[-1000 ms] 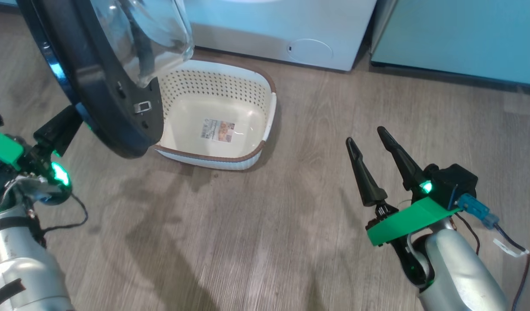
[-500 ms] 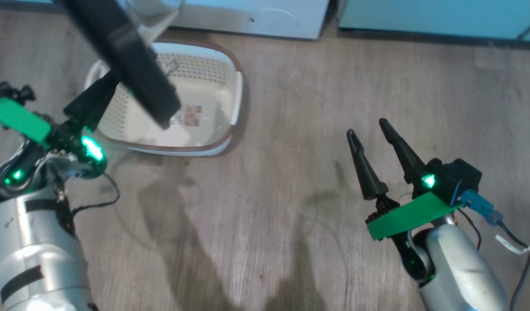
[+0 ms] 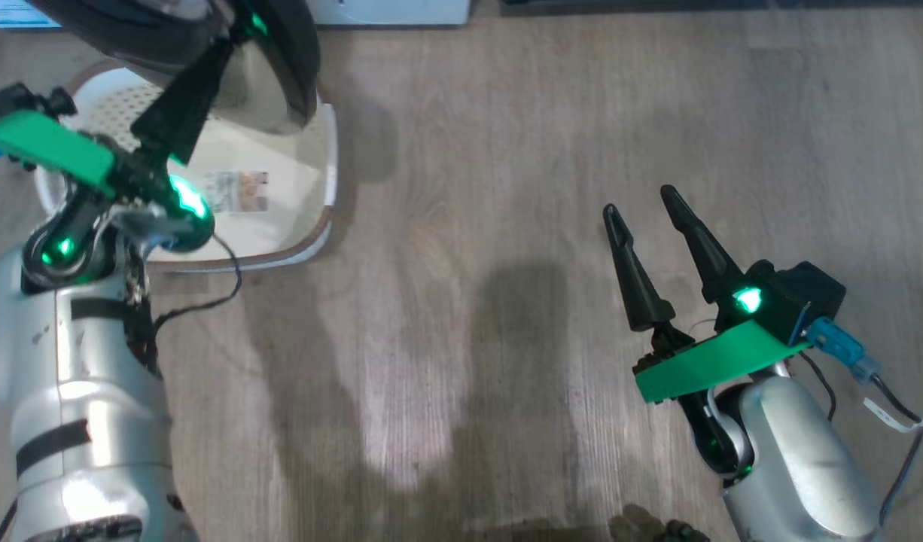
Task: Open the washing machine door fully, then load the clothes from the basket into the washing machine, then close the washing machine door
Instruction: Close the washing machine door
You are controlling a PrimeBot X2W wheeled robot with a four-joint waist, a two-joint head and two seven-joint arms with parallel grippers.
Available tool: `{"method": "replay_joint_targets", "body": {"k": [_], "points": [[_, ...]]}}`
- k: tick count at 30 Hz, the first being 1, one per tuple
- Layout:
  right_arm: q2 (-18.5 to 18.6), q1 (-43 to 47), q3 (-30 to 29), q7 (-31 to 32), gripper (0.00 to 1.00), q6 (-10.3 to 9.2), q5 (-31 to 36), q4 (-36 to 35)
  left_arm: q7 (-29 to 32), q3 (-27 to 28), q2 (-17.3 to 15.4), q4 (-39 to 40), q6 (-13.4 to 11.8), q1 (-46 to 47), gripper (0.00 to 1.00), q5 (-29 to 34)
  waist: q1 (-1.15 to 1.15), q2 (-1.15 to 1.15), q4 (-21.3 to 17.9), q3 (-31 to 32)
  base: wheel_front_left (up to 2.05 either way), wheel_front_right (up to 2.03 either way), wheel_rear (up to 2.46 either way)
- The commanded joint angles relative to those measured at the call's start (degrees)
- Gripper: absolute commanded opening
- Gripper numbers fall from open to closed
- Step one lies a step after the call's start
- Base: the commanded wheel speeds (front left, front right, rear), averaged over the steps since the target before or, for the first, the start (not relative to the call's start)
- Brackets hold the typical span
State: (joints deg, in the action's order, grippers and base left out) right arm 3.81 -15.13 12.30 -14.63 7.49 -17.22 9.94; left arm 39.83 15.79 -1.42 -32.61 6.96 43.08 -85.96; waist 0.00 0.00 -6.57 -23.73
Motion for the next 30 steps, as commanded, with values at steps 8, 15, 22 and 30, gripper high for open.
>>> {"method": "replay_joint_targets", "body": {"k": [8,15,22,30], "points": [[-0.91,-1.51,1.82,-0.37,1.00,0.00,-2.53,-2.64,-10.15,0.08,-1.46,-3.69,0.46,7.21,0.00,-2.41,0.00,0.00,-4.93,-2.48,0.00,0.00,0.00],[-0.92,-1.80,2.28,-0.37,1.00,0.00,-4.72,-3.21,-18.76,1.38,-1.48,-7.80,0.50,13.35,0.00,-1.86,0.00,0.00,-9.05,-3.89,0.00,0.00,0.00],[-0.92,-2.01,2.95,-0.37,1.00,0.00,-6.76,-3.44,-26.70,1.58,-1.55,-10.85,0.52,18.84,0.00,0.00,0.00,0.00,-13.16,-4.63,0.00,0.00,0.00],[-0.92,-1.59,2.87,-0.37,1.00,0.00,-8.24,-3.83,-34.20,1.08,-1.55,-15.46,0.52,23.94,0.00,1.75,0.00,0.00,-15.79,-4.84,0.00,0.00,0.00]]}}
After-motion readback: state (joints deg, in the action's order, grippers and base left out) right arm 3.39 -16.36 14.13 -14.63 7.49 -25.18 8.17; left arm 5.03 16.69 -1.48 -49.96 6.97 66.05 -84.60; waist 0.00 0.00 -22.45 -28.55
